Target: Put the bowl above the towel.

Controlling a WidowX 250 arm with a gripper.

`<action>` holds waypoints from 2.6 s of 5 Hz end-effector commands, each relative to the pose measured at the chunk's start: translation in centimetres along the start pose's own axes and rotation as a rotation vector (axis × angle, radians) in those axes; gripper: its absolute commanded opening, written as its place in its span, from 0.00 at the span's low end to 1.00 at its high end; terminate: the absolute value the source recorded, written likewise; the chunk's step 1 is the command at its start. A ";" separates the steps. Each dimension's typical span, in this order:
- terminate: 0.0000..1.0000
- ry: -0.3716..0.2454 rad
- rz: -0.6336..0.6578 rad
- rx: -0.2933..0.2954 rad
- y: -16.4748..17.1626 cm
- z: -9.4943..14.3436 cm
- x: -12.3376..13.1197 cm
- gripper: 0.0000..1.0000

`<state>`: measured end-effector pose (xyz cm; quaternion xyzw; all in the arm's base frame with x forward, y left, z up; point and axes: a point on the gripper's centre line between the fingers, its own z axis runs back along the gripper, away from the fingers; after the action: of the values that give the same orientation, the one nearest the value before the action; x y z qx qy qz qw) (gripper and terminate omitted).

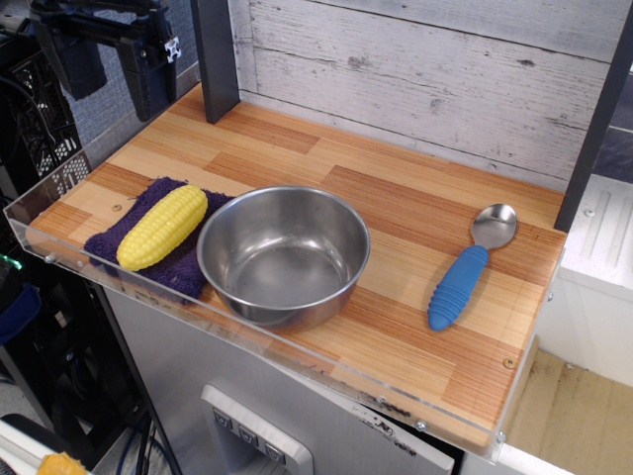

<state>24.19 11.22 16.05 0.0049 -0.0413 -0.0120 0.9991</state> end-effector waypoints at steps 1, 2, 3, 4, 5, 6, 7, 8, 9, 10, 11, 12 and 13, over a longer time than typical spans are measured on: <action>0.00 0.000 0.000 0.000 0.0 0.0 0.0 1.00; 0.00 -0.016 -0.020 0.008 -1.9 -0.8 -0.1 1.00; 0.00 -0.020 -0.118 0.020 -5.2 -1.6 -0.4 1.00; 0.00 -0.024 -0.223 0.045 -9.1 -3.1 -0.9 1.00; 0.00 -0.003 -0.293 0.067 -11.5 -5.0 -1.2 1.00; 0.00 0.024 -0.302 0.053 -12.3 -6.7 -0.8 1.00; 0.00 0.067 -0.317 0.031 -12.7 -8.5 -0.5 1.00; 0.00 0.094 -0.316 -0.001 -13.2 -10.4 -0.4 1.00; 0.00 0.102 -0.319 -0.010 -13.3 -11.1 -0.4 1.00; 0.00 0.103 -0.290 -0.037 -13.3 -11.3 -0.6 1.00; 0.00 0.075 -0.275 -0.025 -13.1 -11.3 -0.6 0.00; 0.00 0.064 -0.276 -0.020 -13.0 -11.2 -0.6 0.00; 0.00 0.067 -0.273 -0.023 -13.0 -11.1 -0.7 0.00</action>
<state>24.23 -1.92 3.75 -0.0003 0.0123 -0.1540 0.9880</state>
